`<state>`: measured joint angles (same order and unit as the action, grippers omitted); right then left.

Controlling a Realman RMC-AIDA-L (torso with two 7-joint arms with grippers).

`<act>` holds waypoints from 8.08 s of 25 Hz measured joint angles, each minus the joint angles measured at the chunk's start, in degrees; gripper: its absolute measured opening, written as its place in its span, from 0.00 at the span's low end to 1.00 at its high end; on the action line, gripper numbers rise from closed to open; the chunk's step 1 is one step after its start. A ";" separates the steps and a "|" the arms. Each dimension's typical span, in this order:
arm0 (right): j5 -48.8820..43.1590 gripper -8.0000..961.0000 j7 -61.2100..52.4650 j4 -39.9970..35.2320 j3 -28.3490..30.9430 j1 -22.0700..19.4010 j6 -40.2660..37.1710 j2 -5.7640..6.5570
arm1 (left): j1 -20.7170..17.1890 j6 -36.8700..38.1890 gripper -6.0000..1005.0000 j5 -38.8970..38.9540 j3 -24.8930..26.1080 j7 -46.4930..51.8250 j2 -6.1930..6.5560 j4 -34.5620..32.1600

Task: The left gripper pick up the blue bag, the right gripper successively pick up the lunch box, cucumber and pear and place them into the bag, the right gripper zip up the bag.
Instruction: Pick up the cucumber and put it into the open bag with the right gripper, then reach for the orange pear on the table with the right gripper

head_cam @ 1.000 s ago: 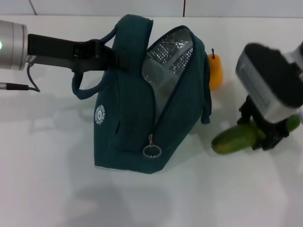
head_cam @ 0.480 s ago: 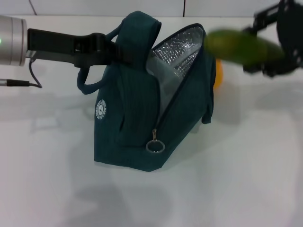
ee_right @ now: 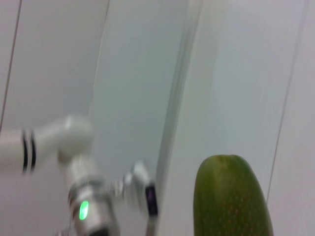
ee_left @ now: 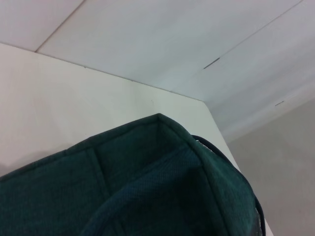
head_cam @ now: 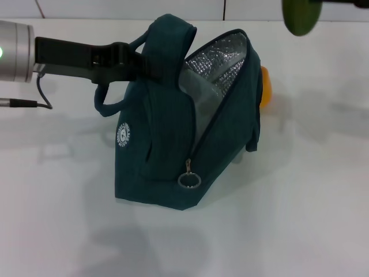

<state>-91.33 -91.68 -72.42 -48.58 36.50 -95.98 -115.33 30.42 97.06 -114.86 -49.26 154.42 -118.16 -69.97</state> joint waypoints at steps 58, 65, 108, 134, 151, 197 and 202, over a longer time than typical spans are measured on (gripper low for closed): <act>21.90 0.72 29.49 53.76 -23.52 7.25 4.83 -0.86 | -0.27 -0.70 0.08 -0.63 0.31 -2.64 -0.32 1.95; 29.41 0.73 33.45 53.75 -29.95 7.01 6.82 -0.86 | -0.19 -0.75 0.08 -0.63 0.31 -2.64 -0.36 1.94; 32.71 0.77 35.18 52.96 -36.31 5.96 10.86 -0.86 | -0.19 -1.09 0.08 -0.63 0.30 -2.64 -0.32 1.94; 30.98 0.90 29.57 45.75 -21.57 -5.90 31.25 3.70 | -3.06 -1.72 0.08 -2.69 8.13 -7.06 -0.04 6.25; 24.35 0.90 34.17 45.73 -23.08 -0.77 39.57 -0.49 | -4.75 -5.40 0.08 -4.55 13.54 -12.04 0.64 13.05; 24.81 0.11 37.28 52.10 -26.28 5.45 42.17 -0.86 | -4.38 -5.48 0.08 -4.47 13.53 -12.12 0.56 13.99; 26.15 0.03 37.82 51.62 -26.30 4.94 41.52 -0.86 | -4.40 -5.46 0.08 -4.40 13.41 -12.22 0.56 13.99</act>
<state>-65.18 -53.86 -20.80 -74.88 41.45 -54.46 -116.19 26.01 91.60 -119.26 -35.84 142.20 -117.60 -55.98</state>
